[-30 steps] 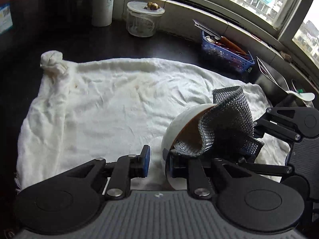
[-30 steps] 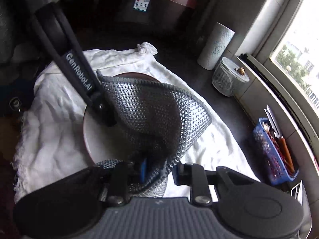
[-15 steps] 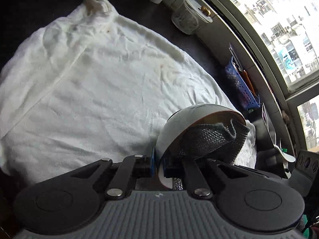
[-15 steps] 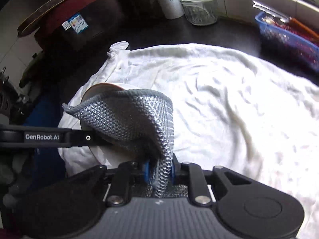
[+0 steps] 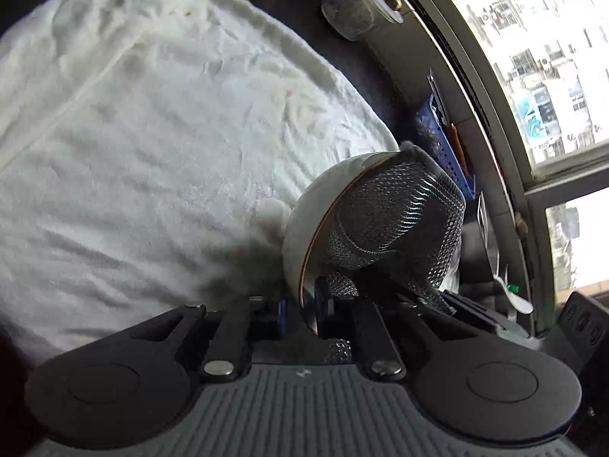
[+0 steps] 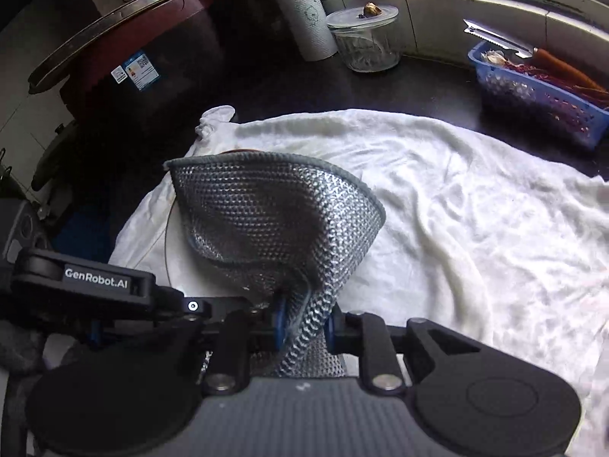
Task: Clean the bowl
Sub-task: 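Hold the bowl with the left gripper while the right gripper scrubs inside with the pad, then keep scrubbing the bowl interior with the pad in the right gripper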
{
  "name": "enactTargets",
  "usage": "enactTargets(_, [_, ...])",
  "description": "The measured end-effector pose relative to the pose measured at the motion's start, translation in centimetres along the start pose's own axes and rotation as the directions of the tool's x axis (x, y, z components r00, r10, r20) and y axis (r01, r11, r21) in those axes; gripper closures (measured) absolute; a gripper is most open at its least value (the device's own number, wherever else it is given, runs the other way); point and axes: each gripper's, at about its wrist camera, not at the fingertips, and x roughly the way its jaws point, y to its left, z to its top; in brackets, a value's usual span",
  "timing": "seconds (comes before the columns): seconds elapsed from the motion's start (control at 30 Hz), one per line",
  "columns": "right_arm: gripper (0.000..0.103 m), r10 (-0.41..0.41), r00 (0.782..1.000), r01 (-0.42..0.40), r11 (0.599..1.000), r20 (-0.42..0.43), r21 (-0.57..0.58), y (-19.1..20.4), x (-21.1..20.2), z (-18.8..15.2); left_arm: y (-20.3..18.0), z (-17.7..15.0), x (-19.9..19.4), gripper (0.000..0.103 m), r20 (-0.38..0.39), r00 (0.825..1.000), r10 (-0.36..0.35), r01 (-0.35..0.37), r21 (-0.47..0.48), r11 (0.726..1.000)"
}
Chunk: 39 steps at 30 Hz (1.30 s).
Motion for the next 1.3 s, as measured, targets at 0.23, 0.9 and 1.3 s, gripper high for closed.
enactTargets(0.23, [0.090, -0.107, 0.992, 0.124, 0.926, 0.067, -0.356, 2.6, -0.5, 0.0, -3.2, 1.0, -1.3, 0.097, 0.091, 0.980, 0.176, -0.197, 0.354, 0.914])
enactTargets(0.9, [0.084, 0.113, 0.993, -0.114, 0.979, 0.018, 0.168, -0.9, 0.3, -0.2, 4.0, -1.4, 1.0, 0.096, 0.067, 0.976, -0.208, 0.219, -0.315, 0.924])
enactTargets(1.3, [0.086, -0.075, 0.995, 0.089, 0.955, 0.059, -0.282, 1.7, -0.3, -0.6, -1.3, 0.8, -1.2, 0.086, 0.060, 0.995, 0.084, -0.093, 0.179, 0.979])
